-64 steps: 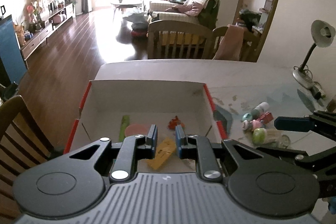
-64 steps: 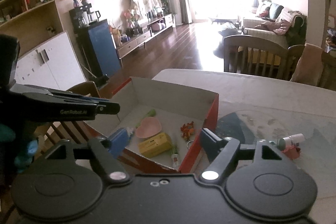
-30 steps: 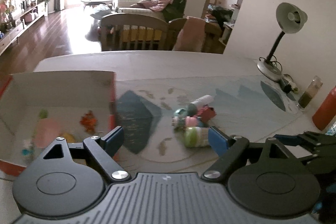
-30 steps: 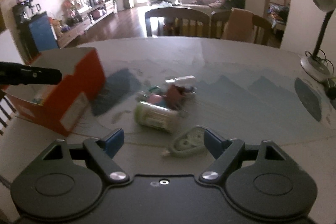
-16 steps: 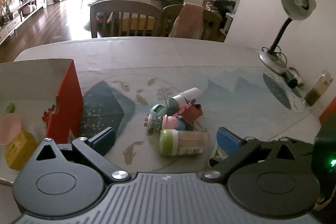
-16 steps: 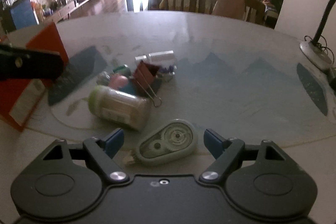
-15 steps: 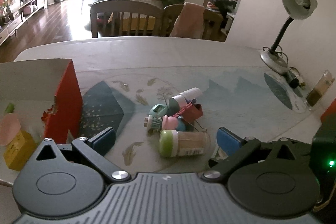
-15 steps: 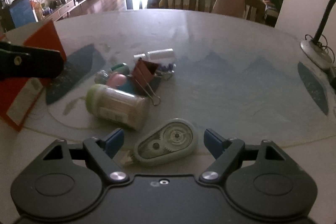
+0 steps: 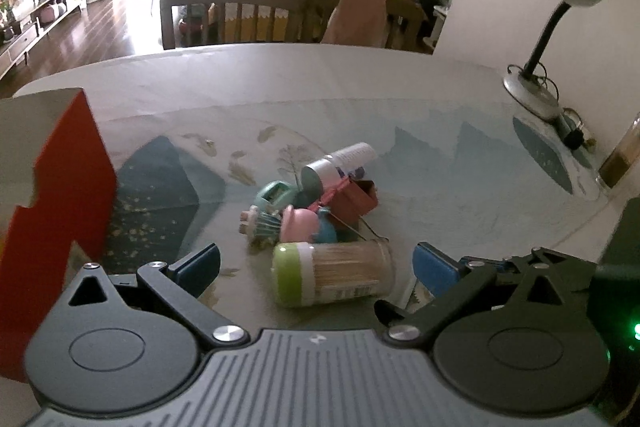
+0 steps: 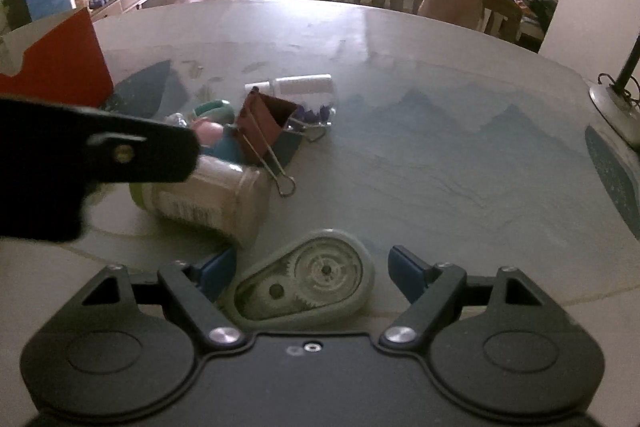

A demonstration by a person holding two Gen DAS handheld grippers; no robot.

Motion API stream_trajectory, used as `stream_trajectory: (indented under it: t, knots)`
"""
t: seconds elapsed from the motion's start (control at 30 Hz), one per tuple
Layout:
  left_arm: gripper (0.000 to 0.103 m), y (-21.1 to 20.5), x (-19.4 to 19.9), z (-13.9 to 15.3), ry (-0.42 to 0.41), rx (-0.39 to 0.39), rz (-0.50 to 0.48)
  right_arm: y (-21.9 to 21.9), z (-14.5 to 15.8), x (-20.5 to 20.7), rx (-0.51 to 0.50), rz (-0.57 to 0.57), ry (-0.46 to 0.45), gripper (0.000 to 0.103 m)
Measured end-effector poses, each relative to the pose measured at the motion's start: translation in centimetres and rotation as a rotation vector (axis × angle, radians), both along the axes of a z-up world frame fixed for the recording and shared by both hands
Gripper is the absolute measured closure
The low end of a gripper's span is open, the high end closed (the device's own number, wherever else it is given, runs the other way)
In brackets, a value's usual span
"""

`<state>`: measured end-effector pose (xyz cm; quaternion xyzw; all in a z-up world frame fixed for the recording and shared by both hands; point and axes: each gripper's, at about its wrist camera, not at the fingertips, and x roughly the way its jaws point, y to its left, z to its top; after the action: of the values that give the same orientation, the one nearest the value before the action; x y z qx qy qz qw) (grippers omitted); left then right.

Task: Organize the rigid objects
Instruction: 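Grasp the white tape dispenser with the right gripper while the left gripper grasps the green-capped toothpick jar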

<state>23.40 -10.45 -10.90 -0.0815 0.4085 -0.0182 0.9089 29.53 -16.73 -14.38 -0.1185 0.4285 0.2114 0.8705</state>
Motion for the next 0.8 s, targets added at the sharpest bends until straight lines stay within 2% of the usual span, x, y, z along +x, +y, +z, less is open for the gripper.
stream_trajectory:
  t: [0.4, 0.57, 0.73, 0.8]
  knots:
    - [0.0, -2.7, 1.7, -2.9, 0.027, 0.036, -0.029, -3.7, -0.9, -0.6, 0.013, 0.009, 0.023, 0.027]
    - [0.0, -3.2, 2.1, -3.9, 0.034, 0.055, -0.025, -4.1, -0.6, -0.4, 0.021, 0.018, 0.016, 0.041]
    - [0.001, -3.2, 2.2, -4.4, 0.036, 0.066, -0.005, -4.5, -0.4, 0.1, 0.029, 0.031, 0.011, 0.05]
    - [0.005, -3.3, 2.1, -4.4, 0.033, 0.069, -0.005, -4.5, -0.4, 0.1, 0.029, 0.031, 0.008, 0.054]
